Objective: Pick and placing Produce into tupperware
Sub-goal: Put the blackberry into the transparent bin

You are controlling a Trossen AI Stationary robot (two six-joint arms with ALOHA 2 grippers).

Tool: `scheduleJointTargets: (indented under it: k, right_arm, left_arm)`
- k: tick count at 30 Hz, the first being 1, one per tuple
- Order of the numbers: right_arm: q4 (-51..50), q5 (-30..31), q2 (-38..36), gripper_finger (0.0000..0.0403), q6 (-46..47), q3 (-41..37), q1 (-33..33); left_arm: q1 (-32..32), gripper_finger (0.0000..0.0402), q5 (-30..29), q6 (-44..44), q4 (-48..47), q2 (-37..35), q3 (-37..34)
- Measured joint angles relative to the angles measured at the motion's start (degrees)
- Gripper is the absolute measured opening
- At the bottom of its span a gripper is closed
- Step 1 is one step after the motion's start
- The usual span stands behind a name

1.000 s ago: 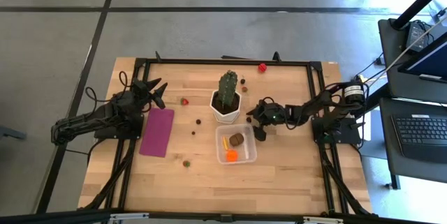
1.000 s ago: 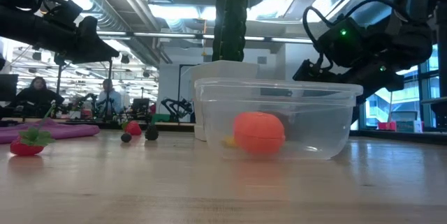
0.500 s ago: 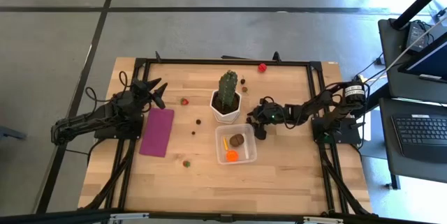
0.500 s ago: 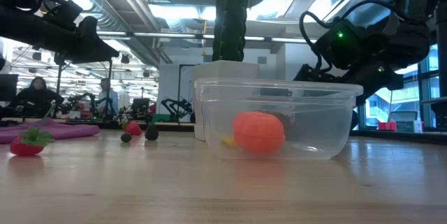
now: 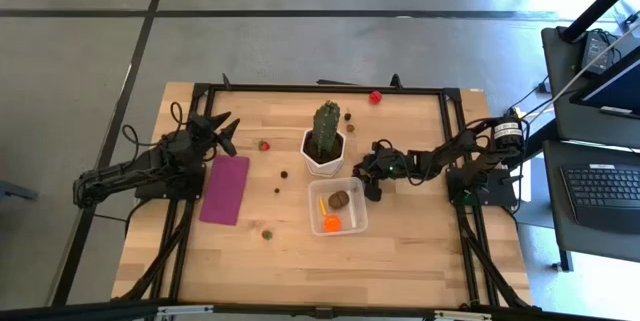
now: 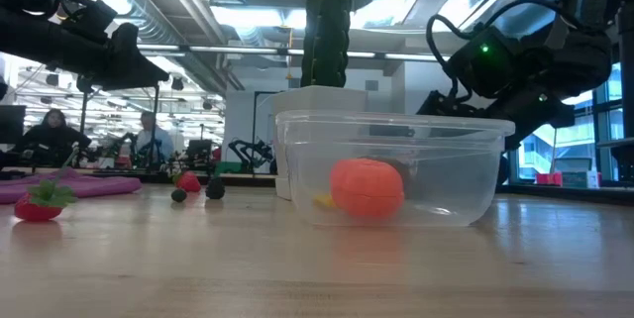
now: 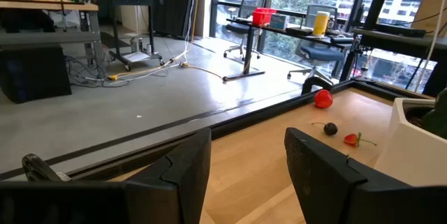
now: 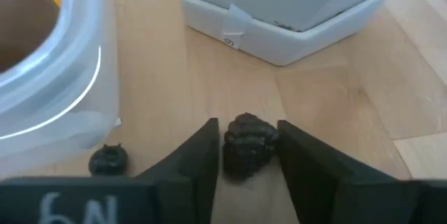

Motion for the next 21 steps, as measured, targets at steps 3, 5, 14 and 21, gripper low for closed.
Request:
scheduleJointTargets:
  k: [3,5,14,21]
  right_arm:
    - [0.0,0.0,0.0,0.0106,0.1,0.0,0.0]
    - [-0.1,0.0,-0.3,0.0101,0.5,0.0,0.0]
    - [-12.5,5.9,-11.0,0.01,1.6,-0.4,-1.3]
    - [-19.0,2.5,-27.7,0.01,1.8,-0.1,-2.5]
  left_arm:
    - [0.0,0.0176,0.0,0.0,0.0,0.0,0.0]
    - [0.0,0.0176,0.0,0.0,0.0,0.0,0.0]
    - [0.0,0.0176,0.0,0.0,0.0,0.0,0.0]
    - [0.0,0.0176,0.0,0.0,0.0,0.0,0.0]
